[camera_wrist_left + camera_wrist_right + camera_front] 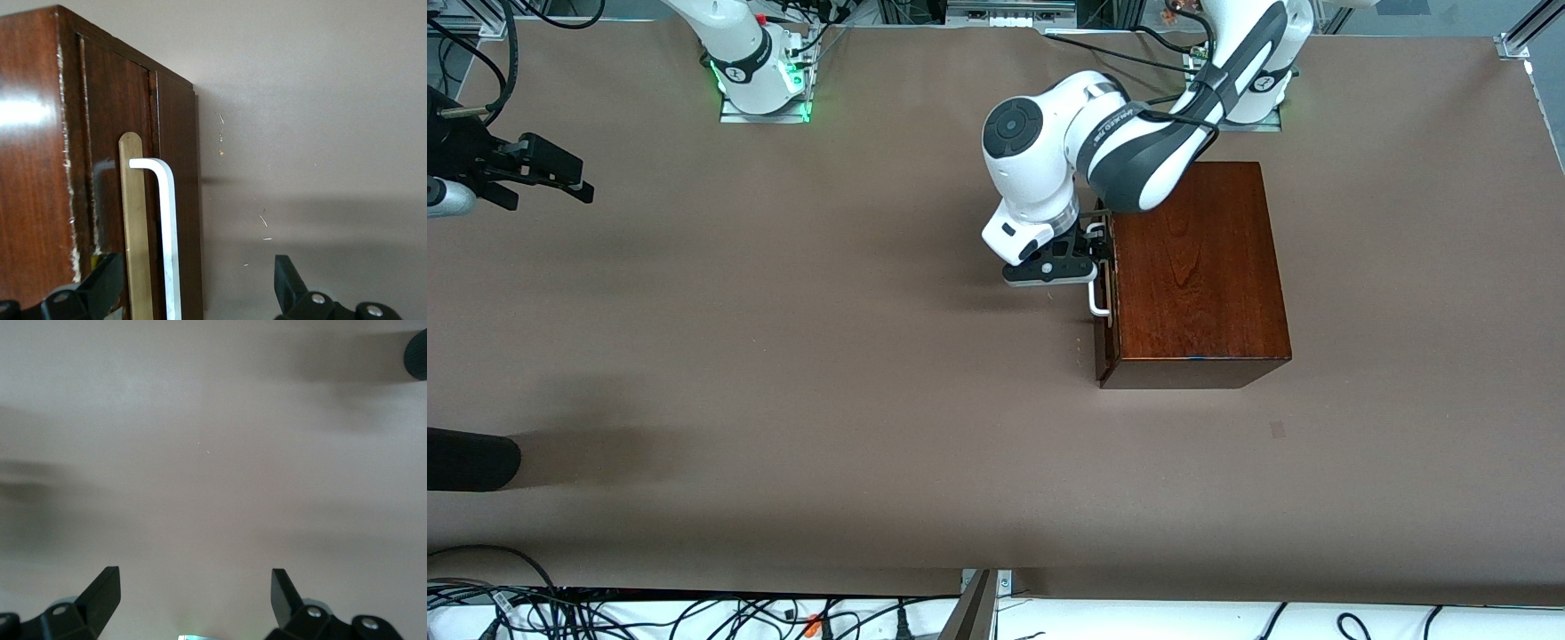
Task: Open drawer, take yellow block, close drawer
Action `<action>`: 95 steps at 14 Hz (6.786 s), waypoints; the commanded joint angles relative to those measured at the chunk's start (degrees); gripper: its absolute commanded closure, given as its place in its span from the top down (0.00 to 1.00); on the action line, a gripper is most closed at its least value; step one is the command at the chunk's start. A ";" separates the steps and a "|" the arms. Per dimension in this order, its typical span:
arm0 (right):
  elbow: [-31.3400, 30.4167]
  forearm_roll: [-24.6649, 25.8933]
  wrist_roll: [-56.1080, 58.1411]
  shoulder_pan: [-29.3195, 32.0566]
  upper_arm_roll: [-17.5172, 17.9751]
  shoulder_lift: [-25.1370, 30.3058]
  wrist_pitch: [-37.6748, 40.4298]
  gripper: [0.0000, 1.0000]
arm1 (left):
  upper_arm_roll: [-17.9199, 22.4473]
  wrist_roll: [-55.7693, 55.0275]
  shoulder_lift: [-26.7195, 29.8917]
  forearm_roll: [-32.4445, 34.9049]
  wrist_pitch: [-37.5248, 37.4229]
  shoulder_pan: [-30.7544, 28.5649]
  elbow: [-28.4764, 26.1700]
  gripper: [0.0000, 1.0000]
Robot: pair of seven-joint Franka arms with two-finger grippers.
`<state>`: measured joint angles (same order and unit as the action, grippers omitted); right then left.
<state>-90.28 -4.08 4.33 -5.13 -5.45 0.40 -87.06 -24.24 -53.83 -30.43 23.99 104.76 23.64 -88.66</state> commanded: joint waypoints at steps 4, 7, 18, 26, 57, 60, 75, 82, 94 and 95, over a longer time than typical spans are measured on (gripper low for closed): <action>0.63 -1.02 -0.20 0.56 0.18 -0.23 0.49 1.00 | 0.42 -3.20 -0.86 2.28 1.94 -0.35 -1.69 1.00; 0.63 -1.02 -0.20 0.56 0.18 -0.23 0.31 1.00 | 0.51 -4.09 -1.74 2.20 2.20 -0.44 -1.78 1.00; 0.63 -1.02 -0.11 0.56 -0.17 -0.22 0.32 1.00 | 0.51 -7.96 -4.73 3.43 2.82 0.62 -1.60 1.00; 0.63 -0.93 -0.02 0.56 -0.09 -0.23 0.14 1.00 | 0.33 -8.22 -6.22 2.82 2.99 2.20 0.06 1.00; 0.63 -0.93 0.24 0.56 -0.79 -0.49 0.23 1.00 | 0.16 -16.84 -16.43 0.09 2.38 12.40 19.84 1.00; 0.72 -0.84 0.24 0.56 -0.79 -0.40 0.40 1.00 | -0.11 -14.92 -10.55 -3.41 0.28 9.41 19.75 1.00; 1.16 -0.67 6.12 -2.34 15.96 -3.21 5.76 1.00 | 1.73 20.47 12.65 -21.95 -14.32 -20.28 14.33 1.00; 1.16 0.64 7.45 -17.42 22.59 -11.54 -12.04 1.00 | 22.72 45.82 23.74 -29.18 -14.76 -17.15 4.99 1.00; 18.73 22.61 10.96 -36.35 22.33 -41.79 -33.70 1.00 | 25.74 56.12 25.42 -24.00 -17.75 -17.40 5.16 1.00; 19.00 23.41 11.05 -37.22 22.33 -42.06 -33.70 1.00 | 25.65 56.03 25.42 -23.91 -17.75 -17.40 5.16 1.00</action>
<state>-75.88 17.18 13.84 -40.11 17.46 -39.02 -121.52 1.60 1.05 -6.93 -1.67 86.85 5.96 -81.63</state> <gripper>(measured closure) 0.000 0.000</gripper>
